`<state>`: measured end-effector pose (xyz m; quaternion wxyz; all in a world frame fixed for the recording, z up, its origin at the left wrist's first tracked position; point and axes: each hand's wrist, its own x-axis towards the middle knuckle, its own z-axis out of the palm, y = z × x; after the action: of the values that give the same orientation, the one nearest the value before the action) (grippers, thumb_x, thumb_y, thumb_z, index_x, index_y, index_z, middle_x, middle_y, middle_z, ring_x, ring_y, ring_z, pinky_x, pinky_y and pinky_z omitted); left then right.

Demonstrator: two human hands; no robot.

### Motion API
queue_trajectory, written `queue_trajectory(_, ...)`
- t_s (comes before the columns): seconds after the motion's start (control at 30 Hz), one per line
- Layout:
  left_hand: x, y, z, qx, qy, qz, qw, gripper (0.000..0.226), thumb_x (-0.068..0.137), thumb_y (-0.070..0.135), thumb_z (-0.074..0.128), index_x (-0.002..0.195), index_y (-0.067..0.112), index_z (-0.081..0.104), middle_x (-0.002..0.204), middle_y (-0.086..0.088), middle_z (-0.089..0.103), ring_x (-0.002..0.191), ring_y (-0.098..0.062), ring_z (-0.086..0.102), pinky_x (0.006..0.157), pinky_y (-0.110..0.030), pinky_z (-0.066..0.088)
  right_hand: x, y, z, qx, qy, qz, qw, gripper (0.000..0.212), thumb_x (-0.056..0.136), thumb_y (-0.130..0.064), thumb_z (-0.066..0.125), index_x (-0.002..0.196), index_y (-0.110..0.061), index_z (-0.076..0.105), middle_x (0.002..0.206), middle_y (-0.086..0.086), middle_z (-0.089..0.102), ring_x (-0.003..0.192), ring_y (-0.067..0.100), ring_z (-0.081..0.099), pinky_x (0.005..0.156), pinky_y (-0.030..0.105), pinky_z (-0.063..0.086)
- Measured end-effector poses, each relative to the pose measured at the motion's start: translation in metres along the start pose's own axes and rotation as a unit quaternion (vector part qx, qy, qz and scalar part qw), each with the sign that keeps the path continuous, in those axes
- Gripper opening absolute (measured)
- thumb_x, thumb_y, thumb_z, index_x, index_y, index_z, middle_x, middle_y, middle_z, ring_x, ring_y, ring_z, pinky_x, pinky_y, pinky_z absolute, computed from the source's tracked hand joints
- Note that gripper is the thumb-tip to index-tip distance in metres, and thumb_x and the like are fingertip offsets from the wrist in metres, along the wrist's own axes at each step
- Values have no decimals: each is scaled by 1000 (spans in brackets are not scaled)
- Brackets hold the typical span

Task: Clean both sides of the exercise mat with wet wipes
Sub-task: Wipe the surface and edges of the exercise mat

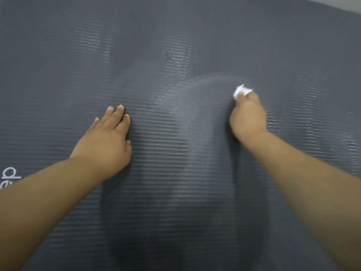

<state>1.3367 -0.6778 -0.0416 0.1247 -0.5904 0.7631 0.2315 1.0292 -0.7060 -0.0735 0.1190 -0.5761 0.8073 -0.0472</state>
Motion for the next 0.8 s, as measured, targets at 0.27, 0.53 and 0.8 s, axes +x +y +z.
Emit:
queue_trajectory(0.27, -11, 39, 25, 46, -23, 93, 994, 67, 98, 44, 26, 150, 16, -6, 155, 1, -23, 143, -21, -18, 114, -32, -10, -79, 29, 5, -67, -43, -408, 909, 53, 78, -10, 44, 130, -9, 43, 96, 4, 40, 50, 29, 54, 36, 29, 40)
queue_trajectory(0.53, -16, 45, 26, 42, -27, 79, 996, 64, 100, 39, 24, 150, 13, -6, 156, -2, -21, 144, -23, -16, 116, -33, -7, -45, 54, -15, -19, 20, 92, 995, 55, 88, 1, 39, 141, -9, 36, 146, 14, 31, 118, 36, 48, 98, 34, 35)
queue_trajectory(0.8, -32, 53, 40, 28, -28, 91, 995, 61, 101, 31, 26, 150, 9, -3, 156, -7, -21, 144, -27, -16, 117, -35, -6, -198, -3, 29, -1, -71, -438, 896, 46, 84, -9, 32, 127, 0, 46, 110, 7, 47, 55, 24, 56, 41, 27, 43)
